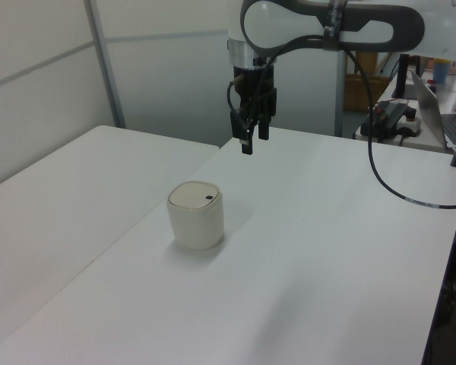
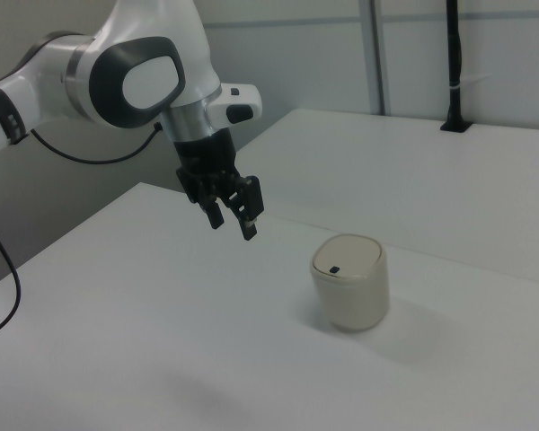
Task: Open the trash can
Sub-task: 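Move the gripper over the cream trash can and lower toward its lid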
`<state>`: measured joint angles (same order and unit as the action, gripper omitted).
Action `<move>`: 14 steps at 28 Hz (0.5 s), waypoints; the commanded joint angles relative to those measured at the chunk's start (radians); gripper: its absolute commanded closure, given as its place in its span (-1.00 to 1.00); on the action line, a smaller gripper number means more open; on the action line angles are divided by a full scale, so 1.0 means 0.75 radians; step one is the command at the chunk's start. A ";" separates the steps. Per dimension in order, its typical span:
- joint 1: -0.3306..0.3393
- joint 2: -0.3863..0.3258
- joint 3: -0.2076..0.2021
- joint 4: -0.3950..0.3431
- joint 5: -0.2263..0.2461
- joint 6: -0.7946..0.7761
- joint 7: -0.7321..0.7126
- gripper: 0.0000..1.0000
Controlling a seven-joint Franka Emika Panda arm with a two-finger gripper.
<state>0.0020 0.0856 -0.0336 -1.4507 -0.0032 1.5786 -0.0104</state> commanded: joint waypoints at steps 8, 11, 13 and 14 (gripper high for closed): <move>0.001 -0.012 -0.012 -0.027 0.002 0.008 -0.031 0.78; -0.001 -0.008 -0.012 -0.027 0.000 0.018 -0.033 0.78; -0.001 0.000 -0.012 -0.025 -0.004 0.024 -0.033 0.78; -0.001 0.015 -0.012 -0.021 -0.004 0.039 -0.045 0.78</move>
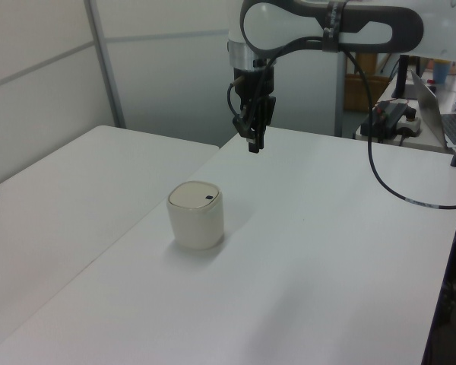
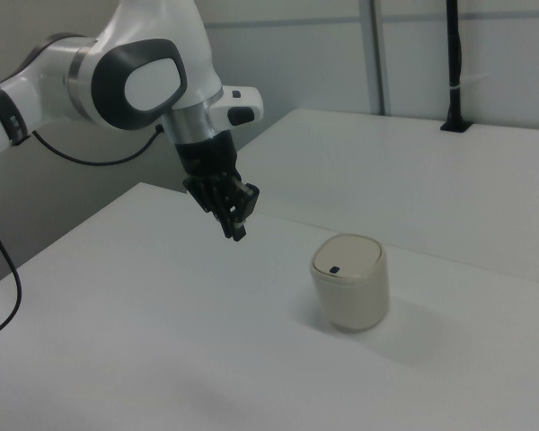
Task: Open the trash can
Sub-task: 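Move the gripper over the cream trash can and lower toward its lid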
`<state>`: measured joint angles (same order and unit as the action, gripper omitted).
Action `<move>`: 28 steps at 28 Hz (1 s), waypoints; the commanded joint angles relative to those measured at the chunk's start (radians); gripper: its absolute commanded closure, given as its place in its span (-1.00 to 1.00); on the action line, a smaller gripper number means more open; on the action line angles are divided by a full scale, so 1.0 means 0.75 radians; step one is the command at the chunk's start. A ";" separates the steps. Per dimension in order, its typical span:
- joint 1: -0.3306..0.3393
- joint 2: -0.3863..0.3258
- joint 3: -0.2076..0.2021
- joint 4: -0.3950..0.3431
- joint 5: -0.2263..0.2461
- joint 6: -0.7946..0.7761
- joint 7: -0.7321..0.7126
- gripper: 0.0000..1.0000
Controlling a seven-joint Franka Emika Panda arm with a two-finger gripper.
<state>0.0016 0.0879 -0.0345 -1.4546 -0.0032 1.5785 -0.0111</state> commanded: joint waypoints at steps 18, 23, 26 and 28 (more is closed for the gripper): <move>-0.021 0.138 -0.013 -0.012 -0.008 0.225 -0.163 1.00; -0.049 0.195 -0.013 -0.014 -0.002 0.435 -0.157 1.00; -0.061 0.232 -0.013 -0.012 0.000 0.503 -0.155 1.00; -0.080 0.261 -0.011 -0.012 0.004 0.544 -0.163 1.00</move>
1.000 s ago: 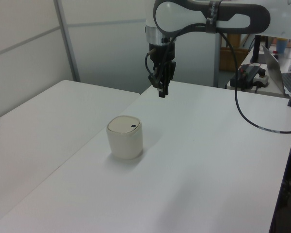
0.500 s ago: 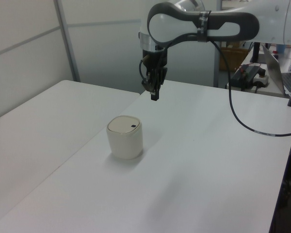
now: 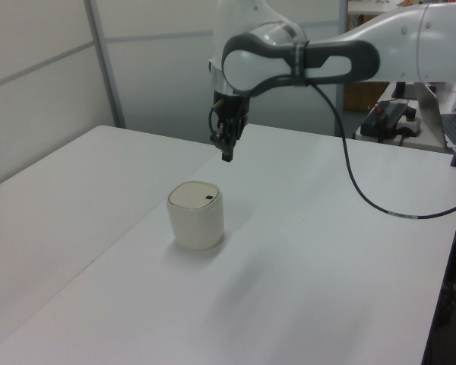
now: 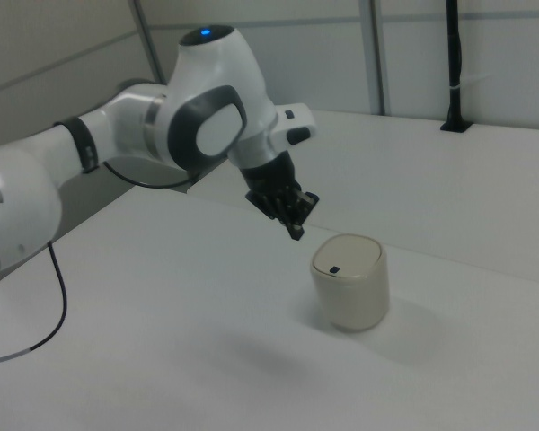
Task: Open the trash can
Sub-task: 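Move the gripper over the cream trash can and lower toward its lid, then lower the gripper onto the lid edge beside the dark button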
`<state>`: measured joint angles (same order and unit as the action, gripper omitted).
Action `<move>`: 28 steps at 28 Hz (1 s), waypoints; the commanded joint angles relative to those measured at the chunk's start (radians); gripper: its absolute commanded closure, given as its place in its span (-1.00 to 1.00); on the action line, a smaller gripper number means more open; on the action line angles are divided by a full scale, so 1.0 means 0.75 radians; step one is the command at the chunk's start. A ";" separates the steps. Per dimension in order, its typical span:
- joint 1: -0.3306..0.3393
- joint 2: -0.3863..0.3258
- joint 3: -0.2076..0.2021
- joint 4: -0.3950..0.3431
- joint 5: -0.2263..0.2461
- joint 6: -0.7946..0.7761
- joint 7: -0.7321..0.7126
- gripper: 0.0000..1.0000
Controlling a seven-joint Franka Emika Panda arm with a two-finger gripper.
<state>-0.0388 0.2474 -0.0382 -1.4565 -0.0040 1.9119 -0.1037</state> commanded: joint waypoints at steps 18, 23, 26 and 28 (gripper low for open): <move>-0.040 0.212 0.000 -0.011 0.009 0.324 -0.050 1.00; -0.038 0.228 0.004 -0.013 0.011 0.337 -0.048 1.00; -0.034 0.255 0.008 -0.015 0.009 0.339 -0.048 1.00; -0.032 0.265 0.010 -0.015 0.009 0.351 -0.048 1.00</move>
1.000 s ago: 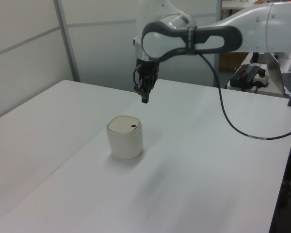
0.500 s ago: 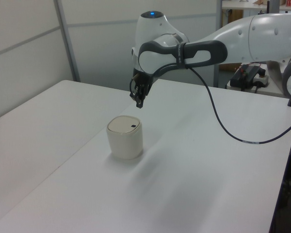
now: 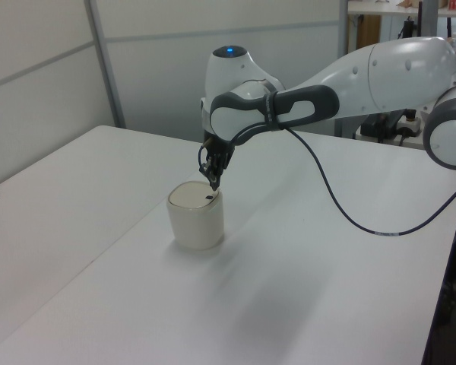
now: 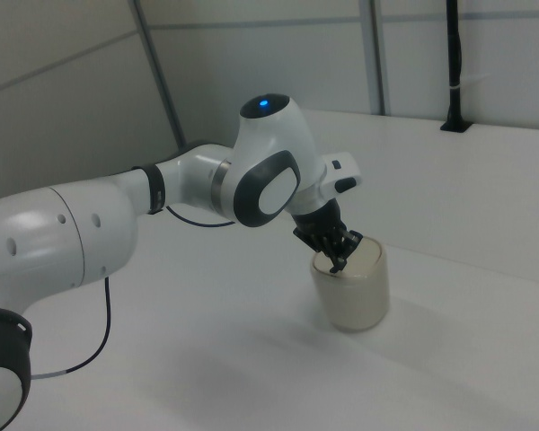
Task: Open the trash can
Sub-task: 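Lower the gripper onto the lid edge beside the dark button, then lift the lid edge upward with the gripper, swinging the lid open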
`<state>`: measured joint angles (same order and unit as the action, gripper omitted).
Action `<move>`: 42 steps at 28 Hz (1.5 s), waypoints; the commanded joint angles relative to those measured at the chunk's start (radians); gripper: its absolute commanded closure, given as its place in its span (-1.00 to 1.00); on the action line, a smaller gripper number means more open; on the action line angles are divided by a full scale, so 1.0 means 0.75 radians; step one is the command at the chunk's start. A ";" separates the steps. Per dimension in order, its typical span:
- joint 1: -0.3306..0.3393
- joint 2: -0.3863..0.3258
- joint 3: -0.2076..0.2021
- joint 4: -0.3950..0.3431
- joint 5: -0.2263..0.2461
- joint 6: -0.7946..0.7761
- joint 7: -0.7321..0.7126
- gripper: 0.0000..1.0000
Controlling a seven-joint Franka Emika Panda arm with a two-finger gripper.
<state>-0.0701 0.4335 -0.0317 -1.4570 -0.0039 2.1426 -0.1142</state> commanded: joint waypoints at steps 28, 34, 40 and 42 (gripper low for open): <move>0.028 -0.015 0.005 -0.011 0.028 0.082 -0.024 1.00; 0.030 -0.111 0.005 -0.011 0.089 0.078 -0.024 1.00; 0.032 -0.200 0.008 -0.013 0.120 -0.030 -0.024 1.00; 0.042 -0.226 0.010 -0.019 0.126 -0.065 -0.022 1.00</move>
<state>-0.0507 0.3333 -0.0250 -1.4302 0.0612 2.1563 -0.1165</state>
